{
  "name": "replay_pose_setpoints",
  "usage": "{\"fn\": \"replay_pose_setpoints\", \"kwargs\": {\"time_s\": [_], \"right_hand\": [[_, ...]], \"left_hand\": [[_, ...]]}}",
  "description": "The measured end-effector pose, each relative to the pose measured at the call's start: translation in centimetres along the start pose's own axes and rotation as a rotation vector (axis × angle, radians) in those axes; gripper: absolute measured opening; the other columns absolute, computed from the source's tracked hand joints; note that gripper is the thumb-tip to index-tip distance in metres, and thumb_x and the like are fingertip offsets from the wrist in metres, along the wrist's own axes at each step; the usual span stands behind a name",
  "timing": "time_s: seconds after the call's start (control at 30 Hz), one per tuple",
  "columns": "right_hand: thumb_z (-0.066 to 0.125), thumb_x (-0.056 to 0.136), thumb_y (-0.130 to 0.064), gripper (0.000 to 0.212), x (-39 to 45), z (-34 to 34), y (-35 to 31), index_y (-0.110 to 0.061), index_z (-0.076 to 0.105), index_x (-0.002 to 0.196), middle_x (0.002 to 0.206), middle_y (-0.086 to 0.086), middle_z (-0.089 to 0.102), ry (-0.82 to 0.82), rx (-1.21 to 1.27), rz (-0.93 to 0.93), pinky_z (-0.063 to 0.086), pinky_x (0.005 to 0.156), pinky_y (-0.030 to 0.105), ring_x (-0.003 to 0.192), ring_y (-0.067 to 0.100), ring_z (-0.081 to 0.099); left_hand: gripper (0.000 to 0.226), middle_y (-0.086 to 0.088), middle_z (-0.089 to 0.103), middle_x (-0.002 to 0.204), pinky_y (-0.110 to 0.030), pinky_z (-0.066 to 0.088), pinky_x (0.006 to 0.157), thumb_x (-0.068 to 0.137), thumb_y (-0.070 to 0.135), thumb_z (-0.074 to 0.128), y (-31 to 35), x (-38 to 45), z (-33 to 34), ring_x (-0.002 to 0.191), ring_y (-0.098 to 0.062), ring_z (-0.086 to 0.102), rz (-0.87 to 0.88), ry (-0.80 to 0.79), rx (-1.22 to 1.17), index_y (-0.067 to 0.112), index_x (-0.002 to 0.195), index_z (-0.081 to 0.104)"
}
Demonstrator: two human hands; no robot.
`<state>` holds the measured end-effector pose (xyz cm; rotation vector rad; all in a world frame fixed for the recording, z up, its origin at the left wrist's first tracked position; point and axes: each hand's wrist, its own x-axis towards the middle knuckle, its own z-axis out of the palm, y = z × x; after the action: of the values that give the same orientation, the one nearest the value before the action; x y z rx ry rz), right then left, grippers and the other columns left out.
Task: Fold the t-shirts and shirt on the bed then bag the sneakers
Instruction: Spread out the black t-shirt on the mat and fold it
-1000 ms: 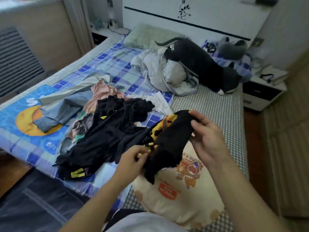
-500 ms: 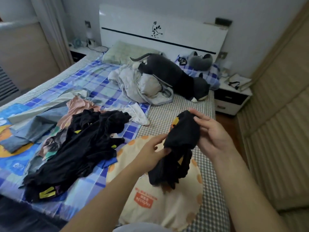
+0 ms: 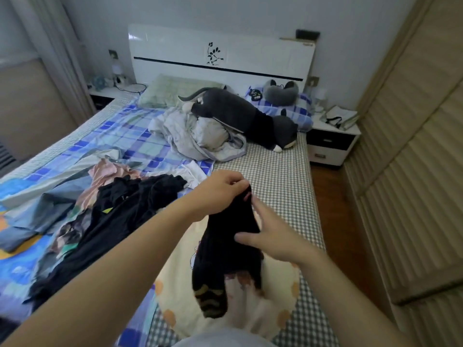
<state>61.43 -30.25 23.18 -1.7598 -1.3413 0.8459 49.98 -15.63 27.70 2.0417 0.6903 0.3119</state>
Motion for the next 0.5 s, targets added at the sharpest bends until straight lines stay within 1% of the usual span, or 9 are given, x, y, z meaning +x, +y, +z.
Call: {"fn": "replay_pose_setpoints", "kwargs": {"time_s": [0.03, 0.1, 0.17, 0.27, 0.33, 0.37, 0.4, 0.43, 0.5], "right_hand": [[0.074, 0.088, -0.02, 0.048, 0.5, 1.6, 0.6, -0.028, 0.056, 0.132, 0.124, -0.013, 0.062, 0.093, -0.106, -0.005, 0.048, 0.095, 0.024, 0.116, 0.004, 0.058], [0.061, 0.096, -0.016, 0.02, 0.8, 2.8, 1.5, -0.025, 0.069, 0.112, 0.104, -0.009, 0.071, 0.293, -0.019, 0.13, 0.05, 0.08, 0.027, 0.1, 0.013, 0.065], [0.054, 0.101, -0.014, 0.022, 0.4, 2.4, 1.9, -0.027, 0.072, 0.104, 0.094, -0.01, 0.073, 0.345, 0.098, 0.154, 0.052, 0.074, 0.029, 0.09, 0.011, 0.068], [0.047, 0.107, -0.018, 0.021, 0.1, 1.0, 0.2, -0.013, 0.066, 0.099, 0.091, 0.005, 0.069, 0.315, 0.117, 0.084, 0.05, 0.069, 0.035, 0.083, 0.019, 0.065], [0.046, 0.107, -0.021, 0.025, 0.5, 0.0, -1.3, -0.013, 0.065, 0.093, 0.085, 0.004, 0.067, 0.348, 0.154, 0.013, 0.048, 0.065, 0.029, 0.077, 0.016, 0.064], [0.046, 0.107, -0.022, 0.027, 0.7, -0.4, -2.2, -0.014, 0.065, 0.089, 0.081, 0.003, 0.066, 0.368, 0.156, -0.015, 0.047, 0.063, 0.026, 0.073, 0.013, 0.063], [0.047, 0.107, -0.022, 0.028, 1.0, -0.8, -2.7, -0.014, 0.064, 0.086, 0.078, 0.003, 0.066, 0.385, 0.13, -0.041, 0.046, 0.062, 0.023, 0.07, 0.01, 0.062], [0.048, 0.106, -0.022, 0.028, 1.2, -1.2, -3.3, -0.016, 0.064, 0.085, 0.076, 0.001, 0.065, 0.404, 0.079, -0.067, 0.044, 0.061, 0.02, 0.069, 0.005, 0.06], [0.049, 0.106, -0.023, 0.026, 1.9, -2.1, -3.4, -0.019, 0.066, 0.086, 0.076, -0.007, 0.063, 0.475, -0.081, -0.11, 0.042, 0.063, 0.017, 0.071, 0.002, 0.059]], "left_hand": [[0.032, 0.001, 0.059, 0.072, -0.025, 0.042, 0.062, 0.104, 0.032, 0.054, -0.2, -0.2, 0.2, 0.062, -0.008, 0.051, -0.028, -0.014, -0.048, 0.007, 0.087, 0.065], [0.029, -0.001, 0.066, 0.078, -0.025, 0.047, 0.068, 0.104, 0.034, 0.056, -1.3, -0.9, 0.1, 0.068, -0.008, 0.058, -0.074, -0.024, -0.157, 0.01, 0.091, 0.068], [0.02, 0.004, 0.073, 0.086, -0.023, 0.05, 0.069, 0.097, 0.039, 0.066, -3.0, -2.4, -0.8, 0.07, -0.006, 0.063, -0.061, -0.039, -0.174, 0.02, 0.1, 0.069], [0.037, 0.015, 0.068, 0.101, -0.027, 0.054, 0.081, 0.086, 0.029, 0.078, -8.0, -4.9, -1.9, 0.087, -0.004, 0.066, -0.071, -0.16, 0.2, 0.036, 0.117, 0.059], [0.03, 0.013, 0.064, 0.098, -0.037, 0.051, 0.082, 0.088, 0.013, 0.066, -11.5, -6.5, -1.4, 0.091, -0.012, 0.063, -0.109, -0.093, 0.367, 0.04, 0.102, 0.063], [0.029, 0.009, 0.068, 0.093, -0.039, 0.052, 0.08, 0.089, 0.009, 0.06, -13.0, -7.2, -1.2, 0.087, -0.015, 0.064, -0.202, -0.004, 0.279, 0.037, 0.092, 0.068], [0.033, 0.008, 0.071, 0.087, -0.038, 0.052, 0.075, 0.092, 0.007, 0.056, -13.9, -7.7, -0.8, 0.082, -0.015, 0.065, -0.293, 0.093, 0.09, 0.034, 0.088, 0.073], [0.039, 0.009, 0.073, 0.081, -0.032, 0.051, 0.07, 0.096, 0.005, 0.053, -14.3, -8.4, -0.6, 0.076, -0.012, 0.065, -0.366, 0.15, -0.079, 0.034, 0.087, 0.077], [0.04, 0.015, 0.069, 0.067, -0.02, 0.043, 0.062, 0.1, 0.004, 0.049, -14.4, -9.5, -0.4, 0.064, -0.003, 0.06, -0.421, 0.151, -0.251, 0.03, 0.095, 0.079]]}}
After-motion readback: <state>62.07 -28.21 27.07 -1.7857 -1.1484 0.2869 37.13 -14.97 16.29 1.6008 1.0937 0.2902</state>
